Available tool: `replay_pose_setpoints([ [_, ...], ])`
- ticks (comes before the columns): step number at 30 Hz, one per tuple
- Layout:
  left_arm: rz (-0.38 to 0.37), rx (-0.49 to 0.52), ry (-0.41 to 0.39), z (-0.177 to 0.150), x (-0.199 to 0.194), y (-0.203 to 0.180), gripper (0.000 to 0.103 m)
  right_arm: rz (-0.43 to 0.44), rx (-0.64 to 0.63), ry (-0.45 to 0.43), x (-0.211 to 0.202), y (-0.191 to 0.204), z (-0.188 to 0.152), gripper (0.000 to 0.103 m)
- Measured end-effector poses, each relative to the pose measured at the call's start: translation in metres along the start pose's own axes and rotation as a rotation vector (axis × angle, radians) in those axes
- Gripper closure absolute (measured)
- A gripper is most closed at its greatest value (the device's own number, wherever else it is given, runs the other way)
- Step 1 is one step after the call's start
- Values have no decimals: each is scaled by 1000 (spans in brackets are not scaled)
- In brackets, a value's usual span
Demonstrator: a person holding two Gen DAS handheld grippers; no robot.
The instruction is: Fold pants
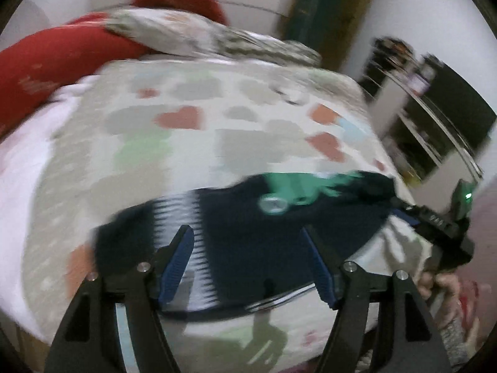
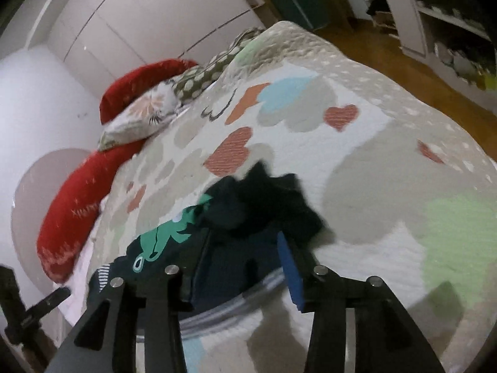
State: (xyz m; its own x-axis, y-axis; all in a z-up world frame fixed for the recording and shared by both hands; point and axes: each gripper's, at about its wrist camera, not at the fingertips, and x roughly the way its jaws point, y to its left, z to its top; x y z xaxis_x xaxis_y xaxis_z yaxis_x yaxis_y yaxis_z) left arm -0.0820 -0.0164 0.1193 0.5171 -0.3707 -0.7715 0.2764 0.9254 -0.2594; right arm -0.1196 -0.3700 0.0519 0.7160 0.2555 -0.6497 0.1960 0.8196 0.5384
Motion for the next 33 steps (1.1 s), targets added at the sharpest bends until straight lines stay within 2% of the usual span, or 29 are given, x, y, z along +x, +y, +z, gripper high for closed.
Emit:
replay_pose_setpoints([
  [4,-130,52,113,36,52,-55,33,-1,42,-2,-5,-19,-4,50],
  [8,-201,94,201,60,105,-106,33,53,89,6,-4,-31,-7,49],
  [11,-265,112,250,79,140,-140,34,85,69,17,1,-26,-7,47],
  [15,-347,144,310,97,179,-176,30,82,24,27,11,-19,-8,44],
  [18,-343,198,348,99,205,-196,28,80,11,30,20,-16,-9,44],
  [21,-327,256,440,86,233,-210,28,74,-22,15,26,-12,-10,44],
  [23,-309,273,461,78,241,-212,29,68,-42,13,29,-9,-10,49],
  [24,-297,289,446,76,239,-213,39,69,-42,22,31,-9,-9,67],
  [25,-279,300,428,76,235,-212,64,73,-40,31,33,-9,-8,81],
  [26,-267,298,423,76,231,-208,74,81,-37,35,33,-8,-7,83],
  [28,-303,254,407,80,219,-195,81,84,-56,31,31,-1,-5,87],
  [33,-347,138,294,86,169,-146,83,119,-160,25,24,42,-5,87],
])
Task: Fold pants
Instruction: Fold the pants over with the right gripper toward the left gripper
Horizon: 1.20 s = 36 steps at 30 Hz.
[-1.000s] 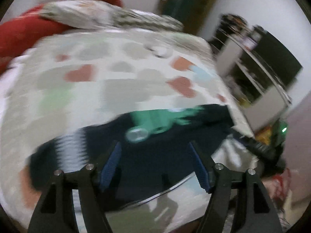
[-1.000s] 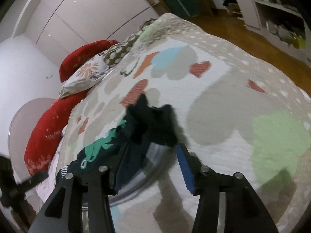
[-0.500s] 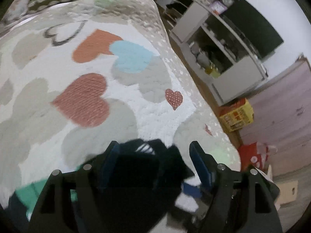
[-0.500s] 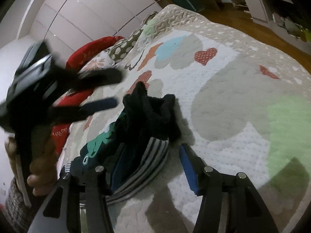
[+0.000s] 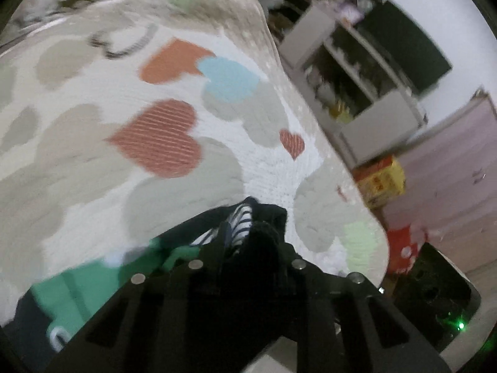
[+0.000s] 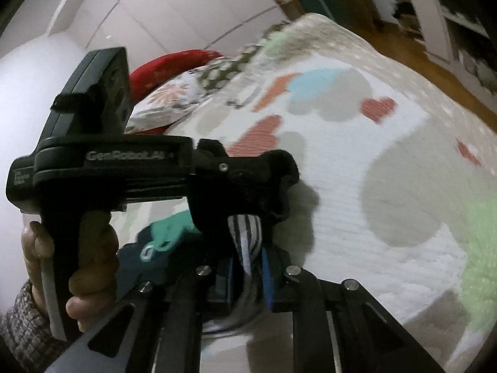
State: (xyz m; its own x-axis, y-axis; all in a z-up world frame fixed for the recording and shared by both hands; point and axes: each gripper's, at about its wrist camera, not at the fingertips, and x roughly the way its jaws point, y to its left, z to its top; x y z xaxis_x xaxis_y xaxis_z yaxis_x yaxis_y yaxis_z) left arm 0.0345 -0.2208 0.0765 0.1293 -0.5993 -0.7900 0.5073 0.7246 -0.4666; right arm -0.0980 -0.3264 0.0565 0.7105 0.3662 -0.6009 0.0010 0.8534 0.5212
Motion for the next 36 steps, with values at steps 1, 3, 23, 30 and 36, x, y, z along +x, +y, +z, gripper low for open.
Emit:
replay_pose_setpoints([
  [1,-6,-21,-31,-7,-15,8,83,11,-24,6,1,12,0,87],
  [3,0,-51,-84,-22,-41,25,83,36,-76,27,7,35,-1,87],
  [23,352,-480,-534,-232,-224,155,38,-4,-340,191,37,152,-9,67],
  [30,395,-598,-534,-265,-236,190,38,-137,-361,367,129,151,-24,66],
  [36,395,-682,-565,-300,-251,221,38,-170,-437,307,91,191,-11,65],
])
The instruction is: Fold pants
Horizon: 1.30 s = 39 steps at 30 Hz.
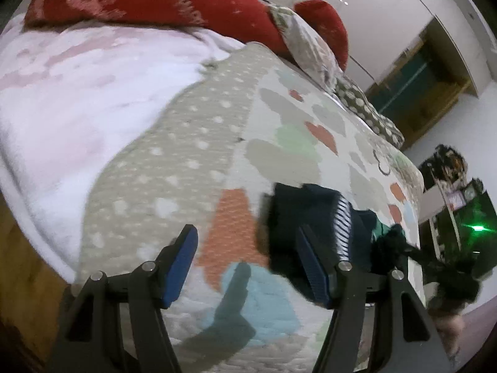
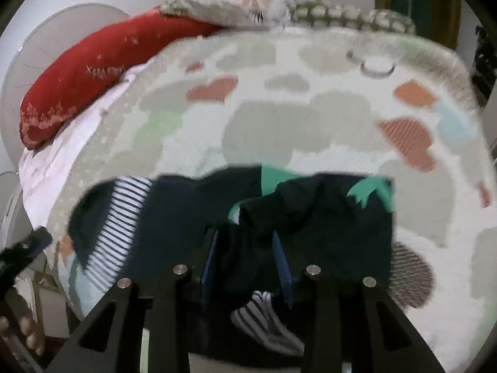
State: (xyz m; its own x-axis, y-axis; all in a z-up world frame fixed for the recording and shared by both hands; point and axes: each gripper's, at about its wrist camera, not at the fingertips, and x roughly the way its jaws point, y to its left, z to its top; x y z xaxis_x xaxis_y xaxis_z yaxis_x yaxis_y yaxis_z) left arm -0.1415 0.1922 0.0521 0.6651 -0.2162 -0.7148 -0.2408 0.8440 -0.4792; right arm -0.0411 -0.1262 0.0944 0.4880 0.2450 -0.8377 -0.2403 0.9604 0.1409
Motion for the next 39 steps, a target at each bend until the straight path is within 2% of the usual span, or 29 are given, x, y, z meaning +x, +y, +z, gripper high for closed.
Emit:
replay_pose_setpoints([
  [2,-1,-22,-9,-1,-1,10,38,50,-48,-2,-13,26,9,62],
  [4,-8,-46,-11,-4,-3,19,38,105,-102,27,-12,55,17,49],
  [6,-1,-61,-12,-5,-5,27,38,170,-170,86,2,96,25,46],
  [9,19,-65,-24,-9,-13,37,38,202,-214,204,37,143,28,43],
  [12,37,-66,-36,-15,-20,45,38,94,-301,285,81,181,23,42],
  [14,40,-67,-33,-19,-22,49,38,13,-350,331,106,198,17,34],
  [15,37,-69,-30,-21,-23,50,38,-54,-387,340,116,205,11,29],
  [17,25,-62,-26,-25,-23,51,38,-111,-430,322,124,212,4,27],
  [18,23,-56,-23,-27,-22,50,38,-114,-434,309,122,212,3,28],
  [20,4,-39,-17,-29,-18,44,38,-137,-429,280,114,207,2,52],
  [22,-11,-31,-10,-31,-14,38,38,-96,-408,266,102,201,5,70],
  [25,-31,-10,-4,-33,-7,26,38,-49,-373,227,82,192,10,77],
  [27,-34,13,-7,-34,-5,15,38,-27,-360,198,70,186,12,78],
  [30,-93,55,-6,-35,0,-5,38,24,-309,179,58,177,14,79],
  [34,-103,179,-6,-40,16,-45,38,108,-212,167,48,155,27,79],
  [35,-106,205,1,-41,21,-55,41,132,-183,160,42,146,29,79],
  [37,-132,232,37,-40,31,-71,71,156,-150,149,34,135,31,79],
  [39,-168,241,73,-38,37,-88,83,176,-114,126,22,117,33,79],
])
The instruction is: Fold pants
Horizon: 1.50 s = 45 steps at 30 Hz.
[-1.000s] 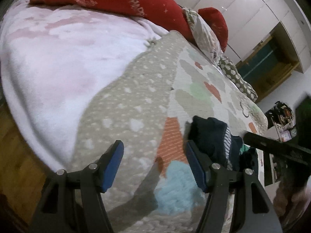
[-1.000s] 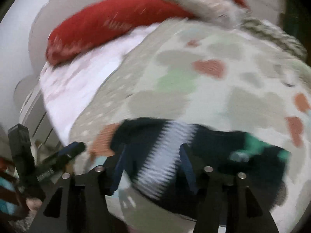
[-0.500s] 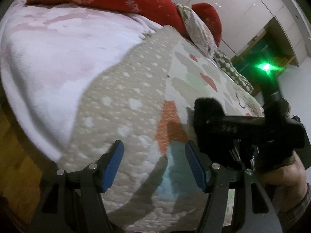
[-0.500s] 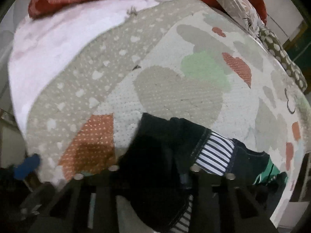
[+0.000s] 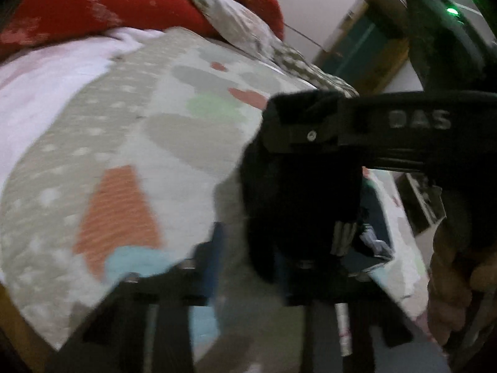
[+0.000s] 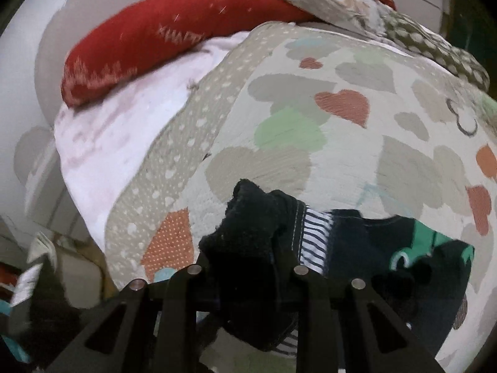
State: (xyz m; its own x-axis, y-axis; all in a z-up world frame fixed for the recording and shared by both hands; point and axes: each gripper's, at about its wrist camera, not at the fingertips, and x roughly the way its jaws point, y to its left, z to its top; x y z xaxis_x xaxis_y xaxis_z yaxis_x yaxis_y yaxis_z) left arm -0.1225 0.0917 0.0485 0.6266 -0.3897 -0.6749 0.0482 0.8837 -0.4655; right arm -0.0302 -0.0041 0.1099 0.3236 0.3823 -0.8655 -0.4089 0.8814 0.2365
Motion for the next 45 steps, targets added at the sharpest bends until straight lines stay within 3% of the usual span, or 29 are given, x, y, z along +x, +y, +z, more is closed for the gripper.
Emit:
replay_pose_setpoints([
  [8,-79,101,14,22,4,-77,83,103,203,-133,-64,-95,-23,79],
  [12,-90,124,41,22,7,-95,75,148,373,-189,-77,-167,-52,79],
  [15,-70,133,47,20,9,-100,70,131,458,-193,-70,-209,-76,79],
  [17,-41,138,65,22,16,-100,70,67,485,-160,-64,-226,-92,77],
  [19,-24,130,86,24,22,-101,70,53,500,-171,-70,-235,-101,74],
  [22,-8,140,107,29,34,-107,70,25,467,-296,-104,-231,-104,74],
  [25,6,183,120,29,50,-122,64,129,442,-359,-119,-220,-97,74],
  [27,20,201,142,25,64,-128,63,252,437,-347,-111,-215,-91,74],
  [29,45,226,193,17,83,-132,62,304,474,-294,-89,-218,-89,74],
  [33,105,256,244,5,107,-128,51,168,571,-158,-32,-240,-103,75],
  [36,35,219,242,15,90,-122,51,241,634,-212,-43,-251,-114,75],
  [38,-8,188,181,26,71,-114,49,225,597,-260,-63,-250,-114,64],
  [40,17,153,124,37,59,-98,30,157,542,-303,-78,-248,-116,29],
  [42,26,100,126,44,63,-81,28,115,499,-315,-83,-248,-119,25],
  [45,-67,3,244,44,93,-63,28,126,493,-230,-60,-254,-116,25],
])
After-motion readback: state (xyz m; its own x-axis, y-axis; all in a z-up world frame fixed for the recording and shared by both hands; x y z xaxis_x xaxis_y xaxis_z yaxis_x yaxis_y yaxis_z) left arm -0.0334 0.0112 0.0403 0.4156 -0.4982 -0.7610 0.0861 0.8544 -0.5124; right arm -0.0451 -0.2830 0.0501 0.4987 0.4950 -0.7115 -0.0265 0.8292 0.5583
